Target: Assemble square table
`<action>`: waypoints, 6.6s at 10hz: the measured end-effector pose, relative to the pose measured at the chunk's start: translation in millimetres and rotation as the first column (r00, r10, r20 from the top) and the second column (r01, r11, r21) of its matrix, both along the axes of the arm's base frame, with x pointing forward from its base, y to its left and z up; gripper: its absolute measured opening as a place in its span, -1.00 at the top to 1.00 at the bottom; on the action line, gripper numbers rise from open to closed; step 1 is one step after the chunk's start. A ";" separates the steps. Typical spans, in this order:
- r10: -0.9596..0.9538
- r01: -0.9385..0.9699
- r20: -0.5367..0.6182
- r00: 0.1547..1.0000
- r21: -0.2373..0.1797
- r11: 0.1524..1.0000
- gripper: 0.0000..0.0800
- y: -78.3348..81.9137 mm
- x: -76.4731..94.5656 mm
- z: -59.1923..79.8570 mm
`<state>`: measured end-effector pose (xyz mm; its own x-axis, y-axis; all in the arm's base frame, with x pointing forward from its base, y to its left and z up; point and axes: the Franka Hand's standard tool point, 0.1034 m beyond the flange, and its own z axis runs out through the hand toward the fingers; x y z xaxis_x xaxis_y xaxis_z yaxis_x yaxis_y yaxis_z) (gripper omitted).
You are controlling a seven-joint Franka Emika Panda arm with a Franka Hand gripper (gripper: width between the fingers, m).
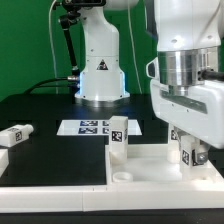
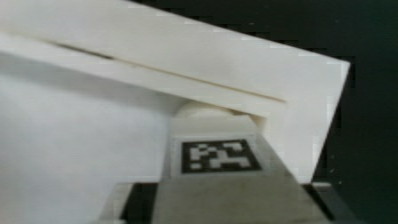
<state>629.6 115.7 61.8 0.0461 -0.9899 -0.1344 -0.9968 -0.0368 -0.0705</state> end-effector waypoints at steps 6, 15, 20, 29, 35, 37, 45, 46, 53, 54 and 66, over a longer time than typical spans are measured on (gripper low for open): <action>-0.335 0.337 -0.051 0.941 0.024 0.941 0.28 -0.5 -1.0 -0.6; -0.253 0.252 0.041 0.967 0.031 0.967 -0.62 -53.8 -8.3 38.2; -0.245 0.244 0.033 0.969 0.025 0.970 -0.62 -50.0 -9.6 32.6; 0.269 -0.262 0.094 0.958 -0.084 0.961 -0.62 -159.9 -77.1 32.6; 0.685 -0.666 0.087 0.723 -0.177 0.725 -0.62 -175.9 -89.5 25.0; 0.858 -0.841 0.038 0.513 -0.181 0.510 -0.62 -216.2 -133.8 10.7; 0.952 -0.951 0.055 0.302 -0.055 0.305 -0.62 -290.4 -177.9 -3.3; 0.940 -0.939 0.061 0.336 0.103 0.329 -0.62 -316.8 -193.9 -7.7; 0.906 -0.731 0.018 0.422 0.598 0.329 -0.62 -346.0 -223.7 -20.3; 0.902 -0.705 0.003 0.432 0.625 0.335 -0.62 -351.8 -232.0 -32.5; 0.858 -0.576 -0.059 0.510 0.718 0.391 0.29 -336.8 -253.4 -50.3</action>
Offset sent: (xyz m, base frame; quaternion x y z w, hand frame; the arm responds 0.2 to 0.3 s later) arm 0.0000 0.0006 0.0007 0.0006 -0.0003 0.1353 0.9908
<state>376.2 -221.0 11.4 0.5077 -0.3028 -0.8066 -0.5318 -0.8467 -0.0168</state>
